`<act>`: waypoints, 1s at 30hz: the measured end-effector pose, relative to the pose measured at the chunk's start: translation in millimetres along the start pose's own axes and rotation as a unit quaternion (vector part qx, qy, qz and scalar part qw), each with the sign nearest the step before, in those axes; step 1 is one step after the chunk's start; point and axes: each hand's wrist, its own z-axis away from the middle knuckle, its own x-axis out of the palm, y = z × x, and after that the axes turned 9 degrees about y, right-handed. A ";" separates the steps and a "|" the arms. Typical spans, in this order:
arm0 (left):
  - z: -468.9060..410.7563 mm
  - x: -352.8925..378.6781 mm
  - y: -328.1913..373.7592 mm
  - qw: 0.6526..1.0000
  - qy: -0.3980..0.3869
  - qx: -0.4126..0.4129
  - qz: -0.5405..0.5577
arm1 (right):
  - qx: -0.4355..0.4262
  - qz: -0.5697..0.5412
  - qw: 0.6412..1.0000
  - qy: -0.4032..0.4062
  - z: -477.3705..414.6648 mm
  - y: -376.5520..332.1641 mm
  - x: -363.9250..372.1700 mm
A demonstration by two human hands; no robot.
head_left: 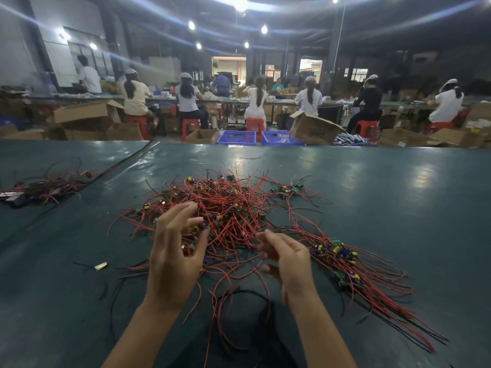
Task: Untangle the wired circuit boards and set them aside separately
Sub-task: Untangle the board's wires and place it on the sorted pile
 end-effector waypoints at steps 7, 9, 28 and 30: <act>6.7 4.5 6.1 0.999 -0.002 0.020 0.032 | -0.359 0.268 0.893 0.029 16.1 20.1 16.2; 7.0 3.7 4.9 1.000 0.011 0.014 0.008 | -0.505 0.321 0.789 0.139 14.5 18.4 12.5; 22.7 16.9 22.6 0.993 -0.109 0.004 0.048 | -0.092 -0.028 0.994 0.043 24.4 17.0 30.8; 23.9 16.8 24.5 0.993 -0.109 0.008 0.049 | -0.075 -0.035 0.994 0.076 19.9 17.0 28.6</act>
